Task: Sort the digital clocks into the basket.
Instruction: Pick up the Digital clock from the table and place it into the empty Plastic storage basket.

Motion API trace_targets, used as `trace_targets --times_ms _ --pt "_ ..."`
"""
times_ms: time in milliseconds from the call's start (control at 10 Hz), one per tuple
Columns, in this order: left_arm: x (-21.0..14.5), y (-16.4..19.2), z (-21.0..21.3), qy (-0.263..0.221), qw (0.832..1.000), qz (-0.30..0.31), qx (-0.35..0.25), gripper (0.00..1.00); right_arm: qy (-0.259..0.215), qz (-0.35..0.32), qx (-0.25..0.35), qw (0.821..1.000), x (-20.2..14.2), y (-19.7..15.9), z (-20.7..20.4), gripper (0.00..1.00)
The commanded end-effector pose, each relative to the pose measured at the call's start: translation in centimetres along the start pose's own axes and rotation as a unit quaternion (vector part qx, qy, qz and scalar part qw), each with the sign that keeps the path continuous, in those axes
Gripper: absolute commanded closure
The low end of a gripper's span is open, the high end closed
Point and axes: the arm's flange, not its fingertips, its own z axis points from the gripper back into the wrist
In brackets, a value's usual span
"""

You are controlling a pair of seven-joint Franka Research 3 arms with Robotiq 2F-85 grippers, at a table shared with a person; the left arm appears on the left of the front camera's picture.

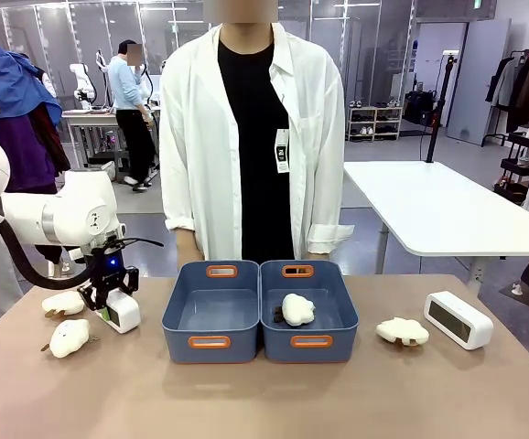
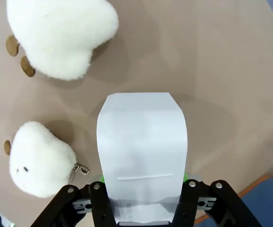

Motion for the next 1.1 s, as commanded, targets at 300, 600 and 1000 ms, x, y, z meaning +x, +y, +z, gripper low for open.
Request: trace_targets --times_ms 300,600,1000 --pt "-2.6 7.8 13.5 0.001 0.993 -0.11 -0.031 0.64 0.004 0.003 0.001 1.0 -0.3 0.2 0.2 0.0" --pt "-4.6 10.1 15.3 -0.006 0.984 -0.175 -0.024 0.64 0.004 0.003 0.001 1.0 -0.3 0.2 0.2 0.0" --pt "-5.6 12.8 15.5 -0.011 0.981 -0.19 -0.039 0.64 0.004 0.003 0.001 1.0 -0.3 0.2 0.2 0.0"
